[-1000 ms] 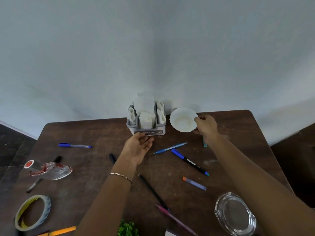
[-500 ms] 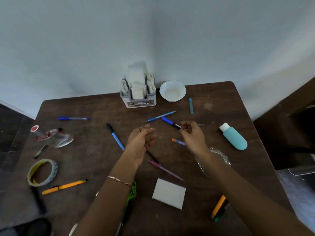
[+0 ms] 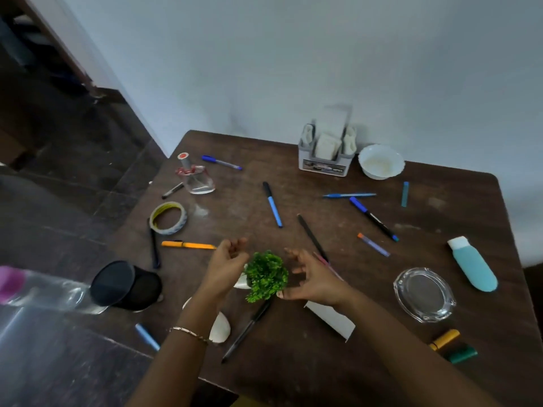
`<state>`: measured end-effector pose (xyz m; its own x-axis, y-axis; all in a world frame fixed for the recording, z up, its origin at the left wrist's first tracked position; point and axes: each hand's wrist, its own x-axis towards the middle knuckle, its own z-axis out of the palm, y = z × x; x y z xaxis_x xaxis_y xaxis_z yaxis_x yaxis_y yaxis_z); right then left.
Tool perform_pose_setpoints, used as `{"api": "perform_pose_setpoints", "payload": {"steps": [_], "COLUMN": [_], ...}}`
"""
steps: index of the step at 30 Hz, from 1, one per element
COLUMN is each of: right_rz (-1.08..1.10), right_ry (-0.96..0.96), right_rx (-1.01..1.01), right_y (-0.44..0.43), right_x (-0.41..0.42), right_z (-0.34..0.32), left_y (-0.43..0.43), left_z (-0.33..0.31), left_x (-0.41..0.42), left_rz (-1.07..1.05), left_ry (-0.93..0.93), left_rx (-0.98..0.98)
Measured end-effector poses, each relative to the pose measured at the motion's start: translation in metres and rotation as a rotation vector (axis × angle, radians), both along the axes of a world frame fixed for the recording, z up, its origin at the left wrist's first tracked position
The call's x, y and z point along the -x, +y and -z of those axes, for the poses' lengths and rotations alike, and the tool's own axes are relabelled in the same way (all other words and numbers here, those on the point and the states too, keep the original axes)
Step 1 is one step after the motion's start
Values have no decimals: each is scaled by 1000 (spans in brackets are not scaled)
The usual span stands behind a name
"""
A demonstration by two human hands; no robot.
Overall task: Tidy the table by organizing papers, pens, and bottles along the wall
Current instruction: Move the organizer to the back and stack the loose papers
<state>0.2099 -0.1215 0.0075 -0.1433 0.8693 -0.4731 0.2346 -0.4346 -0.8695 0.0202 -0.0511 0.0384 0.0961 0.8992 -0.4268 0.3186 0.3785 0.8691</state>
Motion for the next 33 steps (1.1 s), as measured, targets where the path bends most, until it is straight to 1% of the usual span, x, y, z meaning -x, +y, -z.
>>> {"api": "perform_pose_setpoints", "payload": {"steps": [3, 6, 8, 10, 12, 13, 19, 22, 24, 26, 28, 33], "right_rz": [-63, -31, 31, 80, 105, 120, 239, 325, 385, 455, 513, 609], "right_ry": [-25, -98, -179, -262, -296, -295, -151, -108, 4, 112, 97, -190], "right_rx": [-5, -85, -145, -163, -176, -175, -298, -323, -340, -368, -384, -403], "right_y": [0, 2, 6, 10, 15, 17, 31, 40, 45, 48, 53, 70], "right_x": [16, 31, 39, 44, 46, 45, 23, 0, -15, -31, -51, -113], "right_z": [4, 11, 17, 19, 17, 15, -14, -29, -37, -44, -54, -66], "left_y": [-17, -23, -23, -21, -18, -16, -2, 12, 24, 37, 50, 83], "left_z": [13, 21, 20, 22, 23, 22, 12, -2, -10, -17, -21, -28], "left_x": [15, 25, 31, 33, 34, 33, 13, -18, -42, -68, -92, -157], "left_rz": [32, 100, 243, 393, 462, 460, 359, 387, 426, 465, 493, 609], "left_ry": [12, 47, 167, 313, 413, 413, 165, 18, -70, -106, -131, -155], "left_rx": [34, 45, -8, -112, -181, -202, -184, -201, -219, -251, -247, -176]}}
